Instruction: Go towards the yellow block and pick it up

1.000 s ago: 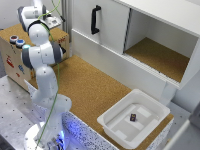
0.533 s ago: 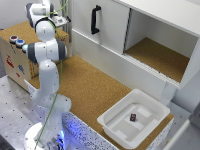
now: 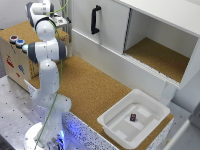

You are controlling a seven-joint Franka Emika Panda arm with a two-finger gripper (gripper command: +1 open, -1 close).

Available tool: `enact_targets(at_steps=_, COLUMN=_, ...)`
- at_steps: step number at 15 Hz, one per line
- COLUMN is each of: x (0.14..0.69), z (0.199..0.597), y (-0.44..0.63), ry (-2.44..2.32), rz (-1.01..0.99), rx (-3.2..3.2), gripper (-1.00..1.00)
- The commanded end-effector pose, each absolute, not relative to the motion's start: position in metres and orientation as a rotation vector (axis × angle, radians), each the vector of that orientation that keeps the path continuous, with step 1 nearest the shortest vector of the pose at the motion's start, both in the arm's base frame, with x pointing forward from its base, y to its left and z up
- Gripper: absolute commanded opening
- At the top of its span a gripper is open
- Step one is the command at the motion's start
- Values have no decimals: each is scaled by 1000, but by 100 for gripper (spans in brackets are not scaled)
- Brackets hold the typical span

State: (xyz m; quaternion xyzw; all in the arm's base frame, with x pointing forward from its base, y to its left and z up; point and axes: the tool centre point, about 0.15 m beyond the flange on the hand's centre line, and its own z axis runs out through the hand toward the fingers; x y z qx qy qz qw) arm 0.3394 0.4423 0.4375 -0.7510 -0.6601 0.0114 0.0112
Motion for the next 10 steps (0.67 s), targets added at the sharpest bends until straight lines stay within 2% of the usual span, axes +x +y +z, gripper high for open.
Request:
enact_targets(at_steps=1, x=333, z=430, y=448, ry=-2043, rz=106, rx=-2351, gripper=-100)
enact_targets(at_steps=6, x=318, z=429, y=441, ry=-2088, rz=16, rx=-2468, gripper=-100)
enact_targets(at_steps=10, x=317, z=446, y=424, ry=-1986, rz=-59, rx=-2500, gripper=-100)
